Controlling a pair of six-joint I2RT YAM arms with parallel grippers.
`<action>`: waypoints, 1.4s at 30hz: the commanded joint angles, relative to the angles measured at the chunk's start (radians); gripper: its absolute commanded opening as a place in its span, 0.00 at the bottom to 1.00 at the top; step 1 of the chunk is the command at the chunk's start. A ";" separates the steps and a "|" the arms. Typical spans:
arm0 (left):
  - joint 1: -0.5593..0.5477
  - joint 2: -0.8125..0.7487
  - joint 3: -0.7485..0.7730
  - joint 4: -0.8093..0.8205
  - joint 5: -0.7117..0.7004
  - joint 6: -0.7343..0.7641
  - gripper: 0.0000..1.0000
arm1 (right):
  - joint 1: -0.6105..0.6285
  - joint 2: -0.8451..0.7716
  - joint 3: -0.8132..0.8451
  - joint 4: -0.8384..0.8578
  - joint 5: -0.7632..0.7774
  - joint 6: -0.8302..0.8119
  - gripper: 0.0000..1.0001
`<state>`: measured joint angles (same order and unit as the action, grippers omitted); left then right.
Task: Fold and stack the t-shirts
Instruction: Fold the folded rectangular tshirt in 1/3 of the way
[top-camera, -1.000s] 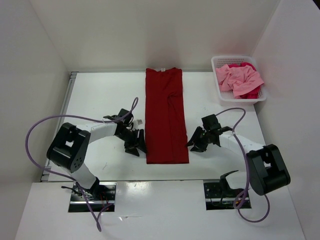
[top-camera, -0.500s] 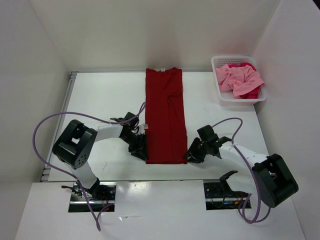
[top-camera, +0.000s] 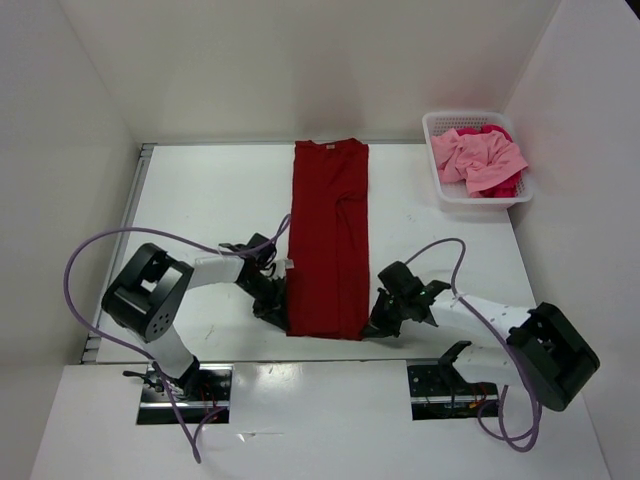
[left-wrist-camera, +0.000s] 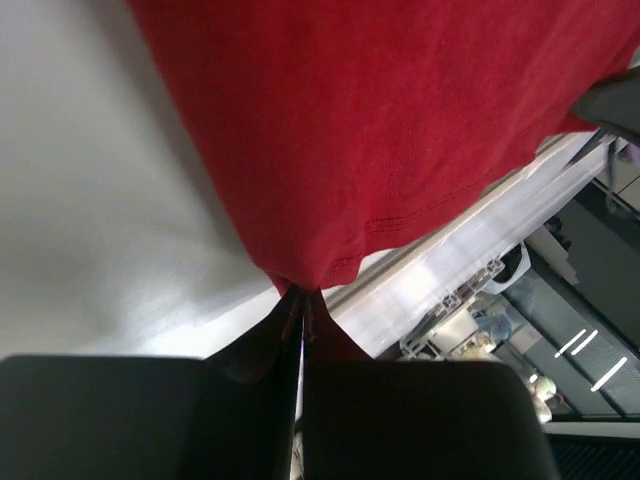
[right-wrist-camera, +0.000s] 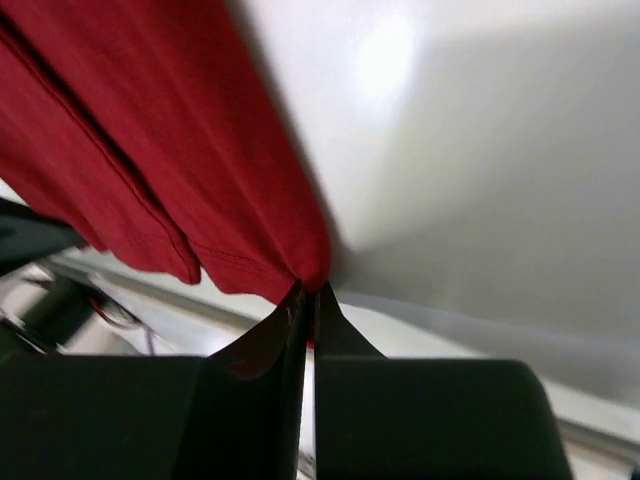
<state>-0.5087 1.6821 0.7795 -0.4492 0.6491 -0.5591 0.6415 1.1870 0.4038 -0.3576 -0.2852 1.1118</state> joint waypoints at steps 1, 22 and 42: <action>-0.007 -0.080 -0.040 -0.074 -0.002 0.004 0.00 | 0.081 -0.027 0.030 -0.119 -0.015 0.037 0.02; 0.259 0.134 0.616 -0.095 -0.162 -0.021 0.00 | -0.385 0.387 0.756 -0.149 0.023 -0.467 0.02; 0.320 0.527 1.008 0.072 -0.194 -0.091 0.24 | -0.493 0.910 1.218 -0.112 0.006 -0.555 0.14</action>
<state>-0.2131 2.2089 1.7424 -0.4416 0.4496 -0.6300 0.1642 2.0892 1.5623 -0.4965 -0.2928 0.5808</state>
